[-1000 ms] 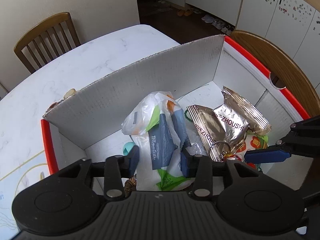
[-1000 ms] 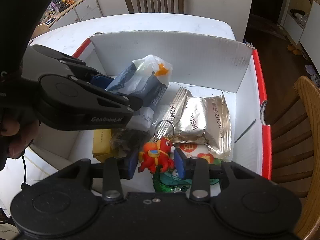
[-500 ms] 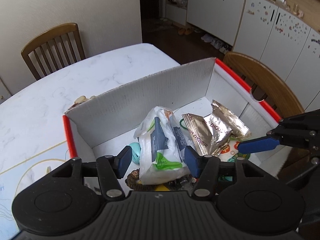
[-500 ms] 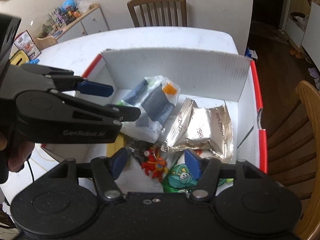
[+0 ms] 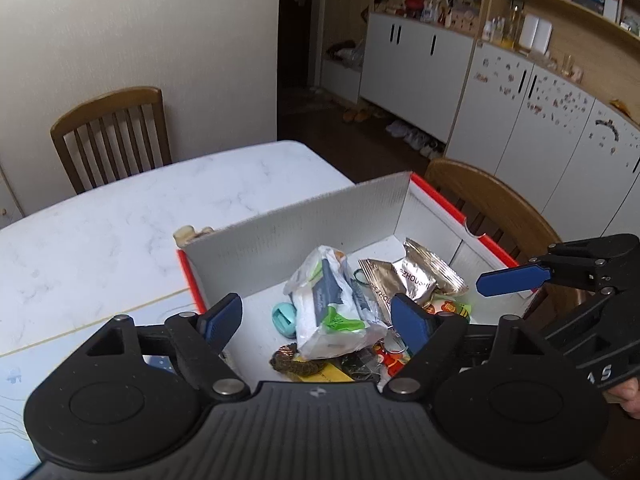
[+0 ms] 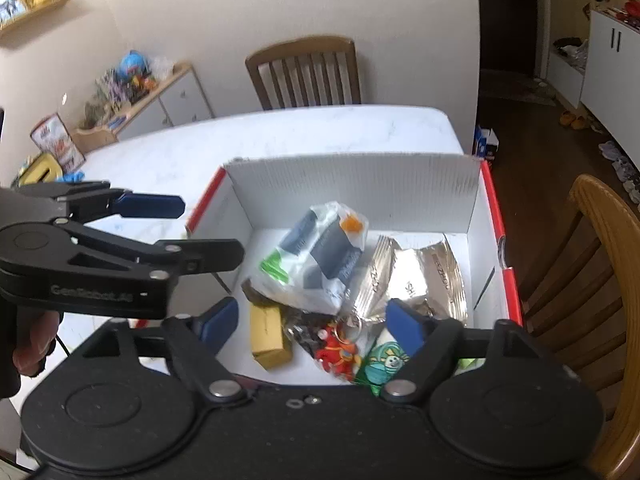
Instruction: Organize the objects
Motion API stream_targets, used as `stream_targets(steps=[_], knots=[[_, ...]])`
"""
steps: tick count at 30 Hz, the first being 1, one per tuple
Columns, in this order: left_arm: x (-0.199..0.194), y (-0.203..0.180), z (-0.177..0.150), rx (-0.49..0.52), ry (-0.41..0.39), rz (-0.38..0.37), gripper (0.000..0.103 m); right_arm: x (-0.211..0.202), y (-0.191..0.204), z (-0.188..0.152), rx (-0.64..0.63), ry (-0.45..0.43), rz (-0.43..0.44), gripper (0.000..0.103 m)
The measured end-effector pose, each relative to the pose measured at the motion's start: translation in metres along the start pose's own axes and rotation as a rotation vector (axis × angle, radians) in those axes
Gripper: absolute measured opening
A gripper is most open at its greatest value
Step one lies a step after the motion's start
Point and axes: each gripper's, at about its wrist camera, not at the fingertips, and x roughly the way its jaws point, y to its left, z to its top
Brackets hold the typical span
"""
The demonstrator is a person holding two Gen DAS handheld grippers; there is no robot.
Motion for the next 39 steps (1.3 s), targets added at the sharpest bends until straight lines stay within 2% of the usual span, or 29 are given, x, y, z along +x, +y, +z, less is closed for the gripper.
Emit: stream_targets(steps=[5, 7, 12, 19, 30, 39], knots=[[-0.018, 0.011, -0.006, 0.01, -0.029, 0.002, 0.091, -0.01, 0.007, -0.004, 0.038, -0.056, 0.0, 0.089], [-0.025, 0.017, -0.009, 0.011, -0.041, -0.008, 0.099, -0.015, 0.011, -0.007, 0.055, -0.079, 0.0, 0.091], [-0.042, 0.03, -0.019, 0.0, -0.071, -0.027, 0.1, -0.028, 0.023, -0.012, 0.094, -0.144, -0.01, 0.101], [-0.061, 0.048, -0.037, -0.019, -0.098, -0.022, 0.1, -0.042, 0.05, -0.019, 0.1, -0.218, -0.033, 0.102], [-0.08, 0.066, -0.06, -0.022, -0.107, -0.041, 0.1, -0.05, 0.088, -0.032, 0.076, -0.267, -0.098, 0.102], [-0.093, 0.072, -0.071, 0.008, -0.124, -0.049, 0.1, -0.05, 0.116, -0.046, 0.065, -0.316, -0.205, 0.102]])
